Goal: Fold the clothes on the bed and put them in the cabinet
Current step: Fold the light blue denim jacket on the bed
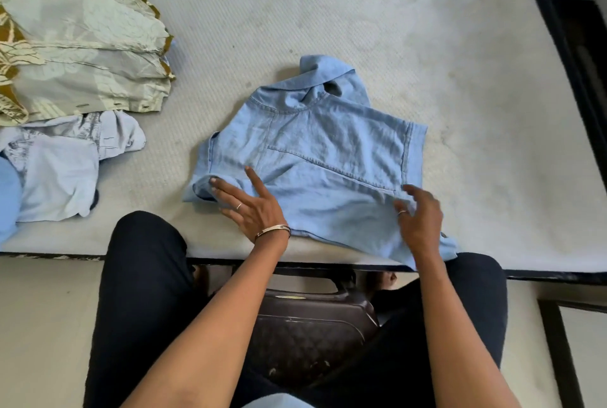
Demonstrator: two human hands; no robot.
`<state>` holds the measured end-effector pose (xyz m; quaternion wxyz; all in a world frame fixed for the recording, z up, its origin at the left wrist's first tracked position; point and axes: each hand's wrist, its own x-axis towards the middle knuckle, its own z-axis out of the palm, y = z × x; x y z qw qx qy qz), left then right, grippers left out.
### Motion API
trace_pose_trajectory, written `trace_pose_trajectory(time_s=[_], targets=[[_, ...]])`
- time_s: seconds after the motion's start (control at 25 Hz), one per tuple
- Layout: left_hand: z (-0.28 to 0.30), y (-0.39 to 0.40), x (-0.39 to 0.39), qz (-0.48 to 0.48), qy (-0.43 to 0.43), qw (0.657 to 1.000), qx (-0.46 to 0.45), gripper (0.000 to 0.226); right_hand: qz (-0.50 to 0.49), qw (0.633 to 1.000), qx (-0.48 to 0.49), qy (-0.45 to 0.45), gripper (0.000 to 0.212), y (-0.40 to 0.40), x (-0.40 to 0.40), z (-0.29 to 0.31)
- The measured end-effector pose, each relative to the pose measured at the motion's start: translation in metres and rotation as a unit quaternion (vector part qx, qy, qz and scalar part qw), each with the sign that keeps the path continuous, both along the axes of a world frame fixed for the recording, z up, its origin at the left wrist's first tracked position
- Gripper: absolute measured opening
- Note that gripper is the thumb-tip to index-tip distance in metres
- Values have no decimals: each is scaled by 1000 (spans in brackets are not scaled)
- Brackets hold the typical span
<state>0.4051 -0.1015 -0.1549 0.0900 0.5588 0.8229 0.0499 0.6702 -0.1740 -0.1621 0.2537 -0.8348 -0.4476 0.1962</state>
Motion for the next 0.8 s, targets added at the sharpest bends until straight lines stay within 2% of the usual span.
trace_pose_trajectory(time_s=[0.04, 0.08, 0.16, 0.2, 0.24, 0.28, 0.32, 0.36, 0.44, 0.52, 0.6, 0.72, 0.8], targets=[[-2, -2, 10, -7, 15, 1000, 7, 55, -40, 999, -33, -9, 39, 0, 19, 7], [0, -7, 19, 3, 17, 1000, -5, 54, -44, 993, -108, -3, 40, -1, 37, 13], [6, -11, 30, -17, 25, 999, -40, 56, 25, 956, -293, 15, 42, -6, 59, 19], [7, -12, 34, -77, 38, 995, -56, 55, 67, 930, -361, 17, 43, -9, 64, 21], [5, -10, 40, -201, 38, 976, -68, 54, 96, 915, -391, 14, 44, -12, 69, 22], [-1, -7, 45, -346, 26, 934, -88, 54, 109, 914, -391, 15, 42, -12, 72, 24], [-7, -5, 45, -449, 21, 884, -126, 58, 107, 922, -371, 22, 38, -11, 75, 27], [-11, -3, 43, -483, 22, 856, -184, 67, 94, 936, -337, 34, 34, -10, 80, 31], [-18, -5, 33, -451, 30, 845, -285, 90, 52, 963, -252, 76, 35, -11, 93, 39], [-25, -10, 27, -455, 47, 826, -328, 99, 19, 974, -198, 107, 35, -13, 104, 47], [-26, -14, 28, -490, 62, 806, -325, 101, 6, 973, -215, 90, 42, -12, 110, 53], [-26, -20, 28, -507, 77, 802, -308, 95, 9, 960, -278, 38, 54, 4, 107, 67], [-28, -24, 27, -523, 98, 797, -286, 96, -3, 960, -281, 3, 59, 17, 93, 79]])
